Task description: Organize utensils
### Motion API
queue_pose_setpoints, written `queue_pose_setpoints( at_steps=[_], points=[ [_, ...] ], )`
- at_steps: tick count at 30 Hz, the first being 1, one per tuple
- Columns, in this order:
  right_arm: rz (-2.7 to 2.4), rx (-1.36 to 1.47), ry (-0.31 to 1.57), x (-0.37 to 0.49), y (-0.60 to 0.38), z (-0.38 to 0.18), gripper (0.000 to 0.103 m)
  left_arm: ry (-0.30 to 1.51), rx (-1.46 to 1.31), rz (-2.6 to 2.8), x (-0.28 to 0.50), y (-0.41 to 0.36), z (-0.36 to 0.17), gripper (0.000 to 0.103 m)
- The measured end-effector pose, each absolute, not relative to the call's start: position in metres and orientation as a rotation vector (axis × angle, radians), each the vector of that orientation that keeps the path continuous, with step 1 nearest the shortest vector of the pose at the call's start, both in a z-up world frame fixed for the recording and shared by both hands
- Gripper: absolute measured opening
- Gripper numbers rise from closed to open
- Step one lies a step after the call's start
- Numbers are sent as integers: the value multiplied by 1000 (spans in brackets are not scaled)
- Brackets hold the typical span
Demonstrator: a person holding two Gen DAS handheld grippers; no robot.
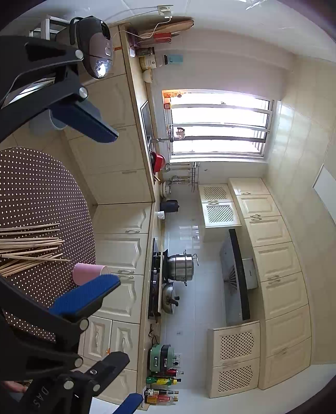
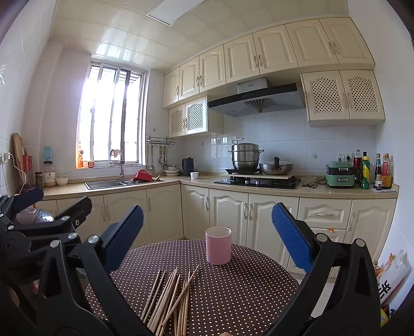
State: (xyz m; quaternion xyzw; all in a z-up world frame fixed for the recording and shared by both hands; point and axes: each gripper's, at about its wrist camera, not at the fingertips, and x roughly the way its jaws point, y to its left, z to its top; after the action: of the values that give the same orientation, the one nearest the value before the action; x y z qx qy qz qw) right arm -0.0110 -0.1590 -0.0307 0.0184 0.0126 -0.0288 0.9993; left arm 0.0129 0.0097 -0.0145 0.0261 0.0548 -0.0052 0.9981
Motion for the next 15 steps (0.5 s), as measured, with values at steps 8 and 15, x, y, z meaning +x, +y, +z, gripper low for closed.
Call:
queue_pose_setpoints(
  at_steps=[8,15],
  points=[
    [-55,41,33,-10,-161,-27,97,112,54,-9,12,12,-15,99],
    [-55,47,42,-9,-162,-26,97,116,56,-10,13,14,-18,99]
  ],
)
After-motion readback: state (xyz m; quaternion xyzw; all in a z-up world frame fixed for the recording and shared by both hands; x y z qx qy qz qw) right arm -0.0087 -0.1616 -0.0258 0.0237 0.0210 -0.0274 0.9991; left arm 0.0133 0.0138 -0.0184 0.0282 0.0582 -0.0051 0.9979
